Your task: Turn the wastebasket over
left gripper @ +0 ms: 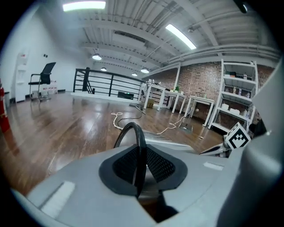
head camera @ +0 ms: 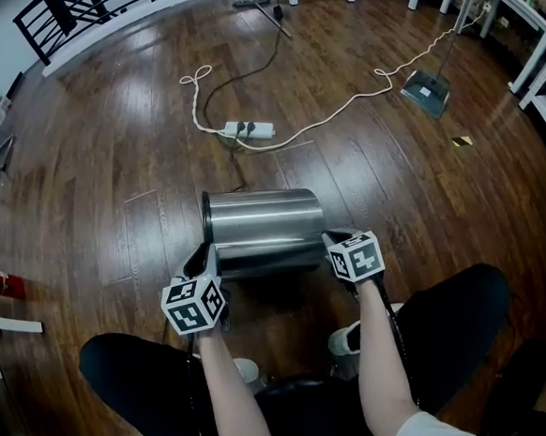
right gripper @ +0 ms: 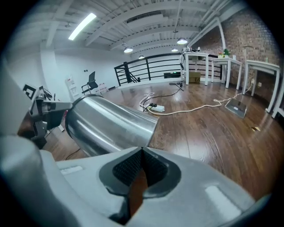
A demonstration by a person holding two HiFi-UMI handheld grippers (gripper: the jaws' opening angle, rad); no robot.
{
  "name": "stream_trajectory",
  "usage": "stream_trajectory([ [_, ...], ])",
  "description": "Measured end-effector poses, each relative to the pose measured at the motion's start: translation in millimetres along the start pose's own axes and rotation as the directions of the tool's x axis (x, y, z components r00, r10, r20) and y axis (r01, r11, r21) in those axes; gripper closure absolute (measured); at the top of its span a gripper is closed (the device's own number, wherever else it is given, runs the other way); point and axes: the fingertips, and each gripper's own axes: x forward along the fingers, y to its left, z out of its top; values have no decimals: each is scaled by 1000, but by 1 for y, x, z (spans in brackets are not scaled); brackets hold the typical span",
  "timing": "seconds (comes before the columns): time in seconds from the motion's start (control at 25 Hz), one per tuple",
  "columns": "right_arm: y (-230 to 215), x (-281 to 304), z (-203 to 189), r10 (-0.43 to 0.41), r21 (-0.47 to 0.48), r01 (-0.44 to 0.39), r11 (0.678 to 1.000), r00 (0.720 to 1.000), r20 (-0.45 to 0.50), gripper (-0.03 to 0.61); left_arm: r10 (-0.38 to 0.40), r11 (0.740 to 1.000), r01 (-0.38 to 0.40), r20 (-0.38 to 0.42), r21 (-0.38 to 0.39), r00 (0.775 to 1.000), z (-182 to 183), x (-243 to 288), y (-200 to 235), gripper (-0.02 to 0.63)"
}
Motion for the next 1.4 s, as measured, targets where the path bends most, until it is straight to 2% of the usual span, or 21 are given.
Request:
stream_trajectory([
  [0.08, 7, 12, -8, 42, 54, -44, 998, 999, 29, 588, 12, 995, -15, 25, 95, 1000, 20, -6, -9, 541],
  [0.2, 27, 38, -28, 113, 174, -126, 977, 990, 83, 588, 6, 967, -16, 42, 255, 999, 41, -10, -25, 540],
  [0.28, 51, 61, -51, 154, 176, -161, 971, 987, 55, 591, -47, 947, 25, 63, 322, 997, 48, -9, -45, 540],
  [0.32, 70, 72, -64, 204, 164, -205, 965, 979, 24, 590, -88, 940, 55, 84, 337, 993, 49, -8, -58, 541],
  [0.4, 114, 89, -95, 327, 224, -315, 922, 945, -17, 588, -175, 920, 119, 119, 373, 977, 44, -2, -87, 552],
  [0.44, 130, 94, -113, 364, 298, -341, 892, 931, -22, 588, -204, 896, 139, 115, 421, 972, 38, 1, -101, 558],
  [0.52, 147, 99, -151, 378, 429, -324, 843, 925, -46, 588, -245, 817, 173, 59, 550, 968, 20, 7, -131, 558],
  [0.56, 150, 98, -168, 370, 456, -298, 839, 926, -75, 588, -262, 763, 199, 14, 615, 965, 8, 10, -146, 558],
  [0.64, 147, 97, -190, 344, 448, -252, 858, 929, -136, 588, -284, 651, 259, -86, 713, 955, -25, 13, -173, 558],
  [0.68, 141, 97, -192, 326, 439, -235, 867, 934, -145, 588, -289, 622, 279, -117, 732, 950, -43, 16, -182, 557],
  [0.72, 133, 97, -187, 310, 442, -224, 869, 942, -130, 588, -296, 630, 283, -113, 723, 948, -57, 18, -185, 554],
  [0.8, 117, 96, -168, 283, 480, -223, 848, 958, -54, 588, -323, 702, 276, -51, 656, 945, -64, 24, -182, 548],
  [0.84, 111, 95, -159, 270, 505, -227, 833, 963, -12, 588, -334, 713, 284, -45, 641, 941, -62, 26, -180, 546],
  [0.92, 96, 93, -150, 229, 556, -219, 802, 972, 52, 588, -339, 692, 300, -72, 657, 938, -58, 28, -179, 548],
  [0.96, 89, 90, -148, 199, 582, -203, 787, 977, 71, 588, -338, 692, 304, -79, 655, 938, -57, 29, -180, 548],
  [1.08, 79, 81, -141, 129, 647, -179, 741, 984, 125, 588, -335, 743, 301, -56, 598, 940, -57, 28, -182, 542],
  [1.16, 84, 71, -121, 132, 662, -229, 714, 972, 195, 588, -367, 798, 304, 20, 520, 930, -49, 19, -181, 554],
  [1.2, 85, 63, -108, 130, 655, -257, 711, 963, 236, 588, -379, 832, 302, 80, 466, 922, -41, 11, -178, 546],
  [1.28, 82, 41, -80, 106, 613, -291, 734, 941, 320, 588, -363, 883, 273, 187, 381, 913, -23, -8, -168, 516],
  [1.36, 81, 8, -50, 94, 536, -331, 777, 902, 421, 588, -325, 907, 227, 248, 354, 913, -11, -30, -161, 501],
  [1.4, 84, -13, -35, 102, 489, -362, 794, 871, 480, 588, -307, 916, 206, 271, 344, 912, -6, -43, -158, 488],
])
